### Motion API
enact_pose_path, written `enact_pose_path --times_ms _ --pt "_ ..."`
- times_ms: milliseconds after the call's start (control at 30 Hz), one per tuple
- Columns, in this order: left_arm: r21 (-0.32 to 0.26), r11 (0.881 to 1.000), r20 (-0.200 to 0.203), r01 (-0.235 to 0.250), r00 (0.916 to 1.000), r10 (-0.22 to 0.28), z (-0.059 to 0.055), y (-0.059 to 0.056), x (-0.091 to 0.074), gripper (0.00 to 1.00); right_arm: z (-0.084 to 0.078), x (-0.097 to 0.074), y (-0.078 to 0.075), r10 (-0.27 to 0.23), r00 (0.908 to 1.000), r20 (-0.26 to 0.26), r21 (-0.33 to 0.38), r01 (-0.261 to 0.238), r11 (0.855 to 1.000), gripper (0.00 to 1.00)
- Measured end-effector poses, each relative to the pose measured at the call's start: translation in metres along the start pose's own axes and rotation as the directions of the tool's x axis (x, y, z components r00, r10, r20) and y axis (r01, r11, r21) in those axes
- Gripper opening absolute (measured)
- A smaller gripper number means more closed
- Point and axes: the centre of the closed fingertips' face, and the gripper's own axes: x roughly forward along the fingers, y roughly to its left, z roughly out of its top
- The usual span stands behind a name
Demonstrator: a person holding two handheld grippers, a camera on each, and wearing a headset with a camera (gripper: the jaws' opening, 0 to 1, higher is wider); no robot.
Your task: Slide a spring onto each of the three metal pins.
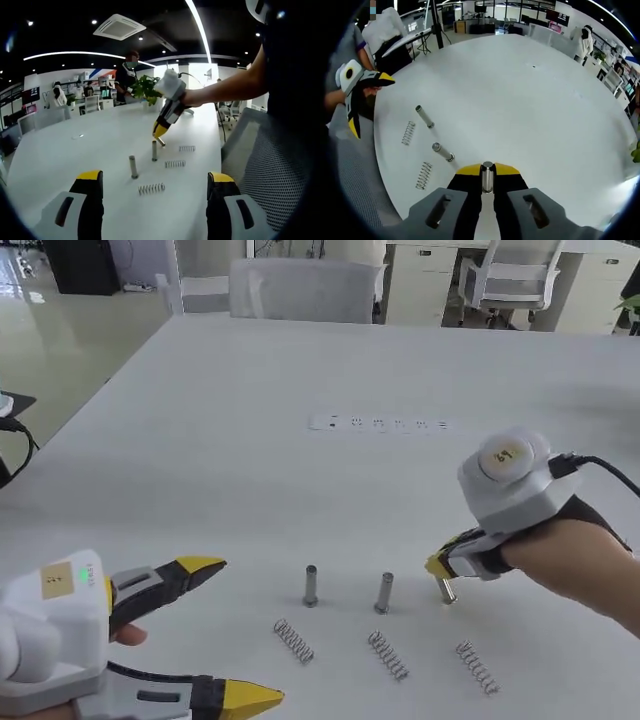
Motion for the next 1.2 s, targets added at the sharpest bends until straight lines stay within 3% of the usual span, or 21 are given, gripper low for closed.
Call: enact_pose_path --times_ms 267,600,1200 --pt "0.002 1.000 -0.001 0.006 1.0000 -0.006 0.001 -0.001 0.002 0.83 -0.006 -0.007 -0.001 -0.008 0.9996 0.026 0.028 0.007 1.000 0.04" --pt "0.001 1.000 -0.001 0.008 1.0000 -0.008 0.003 -0.004 0.003 0.82 -0.013 -0.015 -0.001 -0.026 0.9944 0.102 0.064 0.020 0.998 0.04" --pt "-0.001 1.000 -0.004 0.010 0.9999 -0.010 0.003 -0.004 0.004 0.82 -0.014 -0.019 0.005 -0.010 0.9722 0.234 0.039 0.001 0.999 0.04"
